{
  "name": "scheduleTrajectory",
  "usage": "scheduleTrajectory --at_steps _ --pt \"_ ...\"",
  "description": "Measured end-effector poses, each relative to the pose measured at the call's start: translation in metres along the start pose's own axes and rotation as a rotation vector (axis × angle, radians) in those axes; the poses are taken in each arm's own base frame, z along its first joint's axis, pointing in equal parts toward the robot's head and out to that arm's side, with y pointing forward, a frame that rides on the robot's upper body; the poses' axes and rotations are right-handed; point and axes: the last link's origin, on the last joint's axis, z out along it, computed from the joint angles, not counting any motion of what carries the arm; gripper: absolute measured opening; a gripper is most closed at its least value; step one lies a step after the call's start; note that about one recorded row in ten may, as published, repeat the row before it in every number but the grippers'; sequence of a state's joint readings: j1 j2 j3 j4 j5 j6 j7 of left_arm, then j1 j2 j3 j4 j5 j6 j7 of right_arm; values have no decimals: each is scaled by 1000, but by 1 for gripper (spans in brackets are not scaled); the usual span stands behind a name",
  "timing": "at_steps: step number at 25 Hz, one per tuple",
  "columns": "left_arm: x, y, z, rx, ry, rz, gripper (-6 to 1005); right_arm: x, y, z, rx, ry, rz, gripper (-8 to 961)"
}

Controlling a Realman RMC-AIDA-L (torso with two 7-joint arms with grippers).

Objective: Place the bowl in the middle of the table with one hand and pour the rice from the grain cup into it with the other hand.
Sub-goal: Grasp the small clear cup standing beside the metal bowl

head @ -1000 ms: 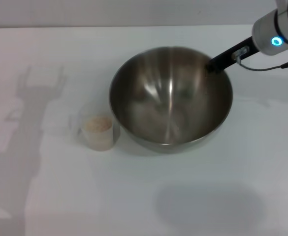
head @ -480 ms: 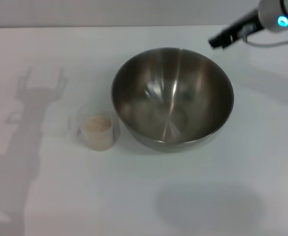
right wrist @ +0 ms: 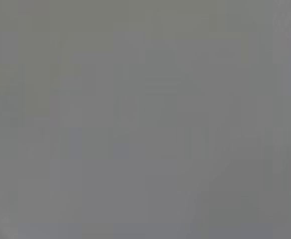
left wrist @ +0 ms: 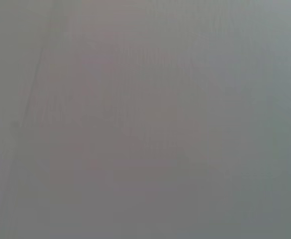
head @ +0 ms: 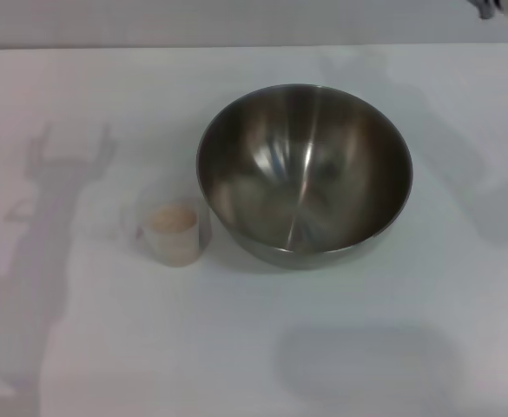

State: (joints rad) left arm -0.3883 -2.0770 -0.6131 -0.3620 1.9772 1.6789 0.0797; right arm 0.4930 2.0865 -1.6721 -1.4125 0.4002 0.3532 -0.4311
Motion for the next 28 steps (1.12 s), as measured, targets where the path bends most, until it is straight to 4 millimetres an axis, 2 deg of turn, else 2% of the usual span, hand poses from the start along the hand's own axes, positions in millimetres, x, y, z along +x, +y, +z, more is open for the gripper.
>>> scheduleTrajectory --at_steps 5,10,13,21,28 --pt "-1 3 -3 -20 -11 -5 817 9 -1 -22 168 -361 98 376" --pt "-2 6 -9 -37 -27 -8 812 47 -2 -51 272 -584 181 376" --pt "-3 8 -16 -53 -46 -11 809 75 -3 -69 308 -657 187 376" --pt "-7 15 -55 -134 -146 -68 800 133 -19 -111 348 -723 264 376" --pt "-10 21 -94 -204 -259 -77 793 156 -34 -123 414 -662 263 376"
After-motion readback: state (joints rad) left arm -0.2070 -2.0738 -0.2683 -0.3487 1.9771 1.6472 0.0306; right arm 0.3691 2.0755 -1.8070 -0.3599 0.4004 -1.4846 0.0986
